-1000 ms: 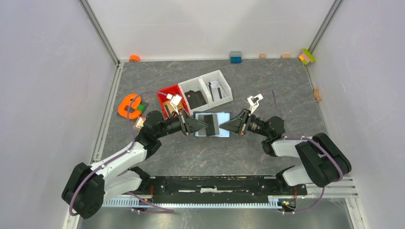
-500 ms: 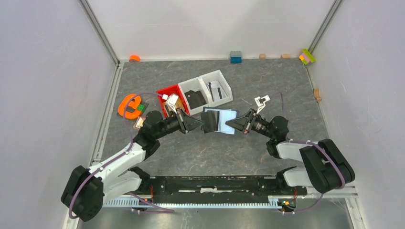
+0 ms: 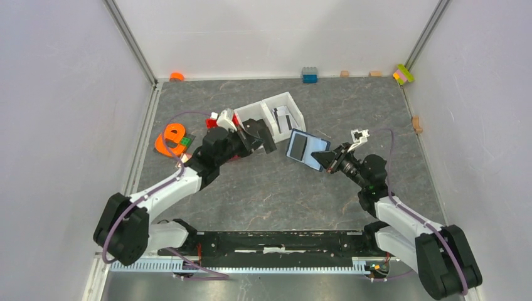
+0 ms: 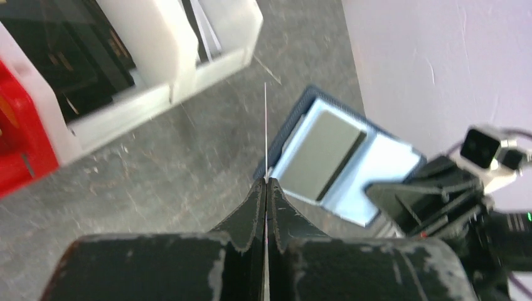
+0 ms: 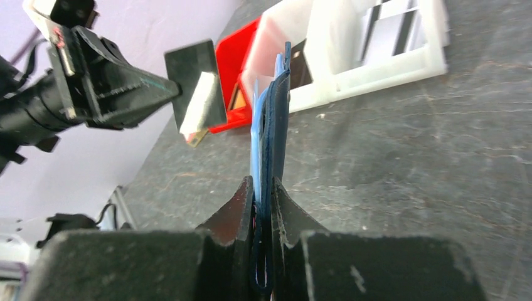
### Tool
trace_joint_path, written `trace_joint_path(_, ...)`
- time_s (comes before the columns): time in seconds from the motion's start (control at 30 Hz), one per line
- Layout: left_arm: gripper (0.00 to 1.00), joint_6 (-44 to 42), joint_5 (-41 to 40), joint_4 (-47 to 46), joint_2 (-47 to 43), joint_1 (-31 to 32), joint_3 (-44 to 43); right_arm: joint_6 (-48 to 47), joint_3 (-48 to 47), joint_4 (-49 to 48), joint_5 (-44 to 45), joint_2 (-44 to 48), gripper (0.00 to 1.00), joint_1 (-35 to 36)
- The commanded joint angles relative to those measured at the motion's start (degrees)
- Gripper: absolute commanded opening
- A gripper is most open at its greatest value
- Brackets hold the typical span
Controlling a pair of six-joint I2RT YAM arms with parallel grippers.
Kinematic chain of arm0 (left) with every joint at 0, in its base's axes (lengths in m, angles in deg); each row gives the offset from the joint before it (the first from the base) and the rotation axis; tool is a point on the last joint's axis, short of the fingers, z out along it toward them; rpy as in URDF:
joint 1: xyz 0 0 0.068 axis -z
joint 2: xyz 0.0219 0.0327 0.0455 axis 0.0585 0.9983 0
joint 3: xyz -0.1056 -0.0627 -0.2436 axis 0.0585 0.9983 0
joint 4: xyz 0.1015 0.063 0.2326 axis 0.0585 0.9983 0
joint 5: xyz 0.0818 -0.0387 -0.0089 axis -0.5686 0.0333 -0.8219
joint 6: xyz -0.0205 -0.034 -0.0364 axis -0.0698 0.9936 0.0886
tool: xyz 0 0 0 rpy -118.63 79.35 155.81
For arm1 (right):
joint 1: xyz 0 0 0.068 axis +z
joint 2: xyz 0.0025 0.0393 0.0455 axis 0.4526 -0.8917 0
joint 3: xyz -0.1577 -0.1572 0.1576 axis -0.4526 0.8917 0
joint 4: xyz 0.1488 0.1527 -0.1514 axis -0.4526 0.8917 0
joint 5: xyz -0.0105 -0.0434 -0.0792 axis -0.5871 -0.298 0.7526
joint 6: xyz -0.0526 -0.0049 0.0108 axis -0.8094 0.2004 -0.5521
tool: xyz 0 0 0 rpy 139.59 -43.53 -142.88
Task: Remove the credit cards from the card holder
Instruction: Place the credit card in the storage box.
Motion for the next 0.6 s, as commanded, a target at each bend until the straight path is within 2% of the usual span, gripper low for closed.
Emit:
trace_joint_path(0.0, 0.02, -2.8, -9.1, 2.6, 5.3, -1.2, -8.6, -4.9, 0.2, 6.0, 7.8, 3.9, 0.00, -0.4)
trace_joint_path(0.13, 0.02, -1.8, -11.4, 2.0, 11.7, -3.3, -13.4, -5.1, 1.0, 6.7, 10.1, 6.0, 0.00, -0.4)
trace_joint_path(0.27, 0.02, -0.9, -7.4, 4.5, 20.0, -6.7, -20.8, -5.1, 1.2, 6.9, 10.7, 6.8, 0.00, -0.5)
trace_joint_path(0.57, 0.02, 0.2, -1.5, 4.4, 35.2, -13.3, -27.3, -4.5, 1.5, 6.3, 10.6, 7.0, 0.00, -0.5)
